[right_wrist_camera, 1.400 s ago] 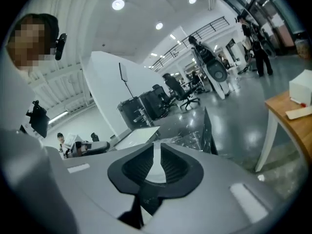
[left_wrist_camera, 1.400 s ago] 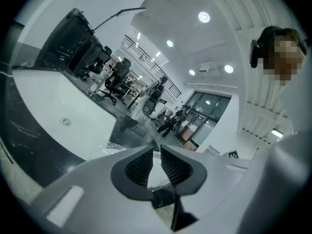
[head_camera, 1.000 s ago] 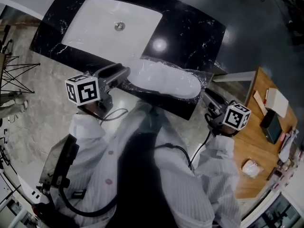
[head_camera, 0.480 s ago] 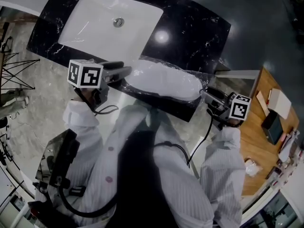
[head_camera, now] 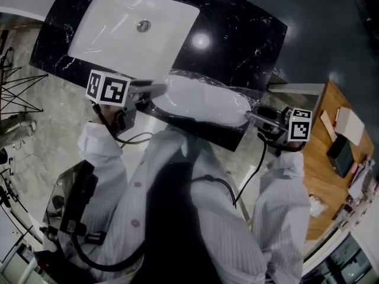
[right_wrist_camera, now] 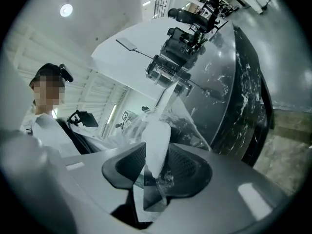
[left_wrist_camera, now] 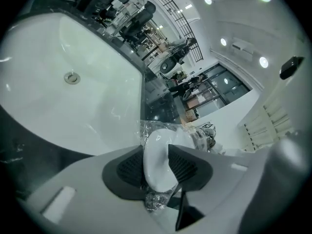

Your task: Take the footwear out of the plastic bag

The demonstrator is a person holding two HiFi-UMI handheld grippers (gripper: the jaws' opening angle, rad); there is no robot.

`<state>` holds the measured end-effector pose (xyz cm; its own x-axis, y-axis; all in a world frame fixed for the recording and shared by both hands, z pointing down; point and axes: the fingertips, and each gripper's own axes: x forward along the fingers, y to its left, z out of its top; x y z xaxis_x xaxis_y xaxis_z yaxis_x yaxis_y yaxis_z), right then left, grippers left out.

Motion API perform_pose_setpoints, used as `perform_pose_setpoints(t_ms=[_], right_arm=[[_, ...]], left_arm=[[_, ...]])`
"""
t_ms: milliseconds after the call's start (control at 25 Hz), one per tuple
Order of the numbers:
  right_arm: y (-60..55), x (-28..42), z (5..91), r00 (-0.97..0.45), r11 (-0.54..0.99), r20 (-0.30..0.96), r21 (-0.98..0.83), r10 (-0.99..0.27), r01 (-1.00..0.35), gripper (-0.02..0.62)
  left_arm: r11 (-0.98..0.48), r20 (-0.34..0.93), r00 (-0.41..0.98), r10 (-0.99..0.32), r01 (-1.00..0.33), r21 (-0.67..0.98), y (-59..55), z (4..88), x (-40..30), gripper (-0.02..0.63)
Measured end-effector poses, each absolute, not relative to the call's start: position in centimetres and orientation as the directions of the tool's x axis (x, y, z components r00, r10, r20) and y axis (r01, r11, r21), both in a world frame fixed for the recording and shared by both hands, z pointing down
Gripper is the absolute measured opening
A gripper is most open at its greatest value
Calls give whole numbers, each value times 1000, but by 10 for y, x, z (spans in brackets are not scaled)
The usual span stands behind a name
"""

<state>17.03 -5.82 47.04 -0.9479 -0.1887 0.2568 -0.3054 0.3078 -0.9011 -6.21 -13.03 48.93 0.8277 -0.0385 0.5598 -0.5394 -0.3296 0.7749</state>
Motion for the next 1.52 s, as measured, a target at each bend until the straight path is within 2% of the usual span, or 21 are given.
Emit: perform_pose_setpoints(t_ms=[240,440,720,800,1000,1280,1520], right_arm=[[-50,155,462,-982,308,156,-934,-106,-182,132],[-46,145,456,-986,340,150,-925,-74,-167,123],[-55,154,422,-981,378,74,-916,-177,-137,112],[-56,162,416,-975,383,86,-910,-205,-161,109],[-59,184,403,-946,380,121,-894,-301,-235,107],[-55,209,392,-855,360,238,-830,-461,-425,106],[-56,230,366,-671,316,354,-678,-651,-664,98]], left_arm=[[-313,510,859,-44,-496,810,-123,484,-57,121],[-330,498,864,-76,-493,805,-121,472,-60,119],[-405,414,895,-165,-444,799,-127,435,-70,117],[-417,403,894,-195,-447,791,-129,426,-75,104],[-443,399,881,-254,-472,762,-136,411,-87,13],[-421,467,790,-397,-609,672,-155,403,-120,3],[-356,504,653,-565,-744,565,-183,380,-156,3]])
